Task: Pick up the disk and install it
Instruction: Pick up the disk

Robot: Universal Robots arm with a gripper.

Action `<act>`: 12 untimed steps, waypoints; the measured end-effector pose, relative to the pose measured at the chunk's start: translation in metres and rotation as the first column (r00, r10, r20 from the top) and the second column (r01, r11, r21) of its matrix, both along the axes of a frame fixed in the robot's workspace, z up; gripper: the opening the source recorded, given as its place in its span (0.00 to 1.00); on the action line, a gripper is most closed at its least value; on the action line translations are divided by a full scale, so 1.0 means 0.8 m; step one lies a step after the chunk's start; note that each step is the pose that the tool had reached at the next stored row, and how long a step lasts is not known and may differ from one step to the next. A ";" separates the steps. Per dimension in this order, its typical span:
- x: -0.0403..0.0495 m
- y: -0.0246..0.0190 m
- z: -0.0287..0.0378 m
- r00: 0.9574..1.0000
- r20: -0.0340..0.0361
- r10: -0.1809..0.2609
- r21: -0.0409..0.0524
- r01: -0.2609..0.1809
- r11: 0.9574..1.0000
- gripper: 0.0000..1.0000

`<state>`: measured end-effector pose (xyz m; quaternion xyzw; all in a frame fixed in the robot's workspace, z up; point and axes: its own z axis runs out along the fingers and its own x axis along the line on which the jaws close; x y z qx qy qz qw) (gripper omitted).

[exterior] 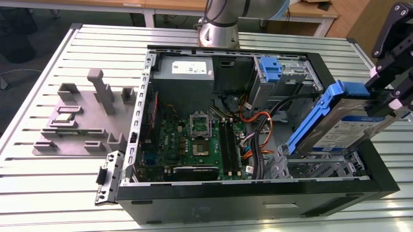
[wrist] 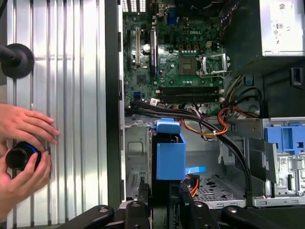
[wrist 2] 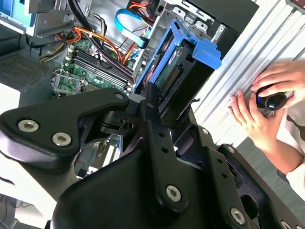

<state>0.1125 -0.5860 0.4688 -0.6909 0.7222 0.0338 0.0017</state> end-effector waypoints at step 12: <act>0.000 0.0002 -0.0065 1.000 0.000 0.001 0.018 -0.001 1.000 0.35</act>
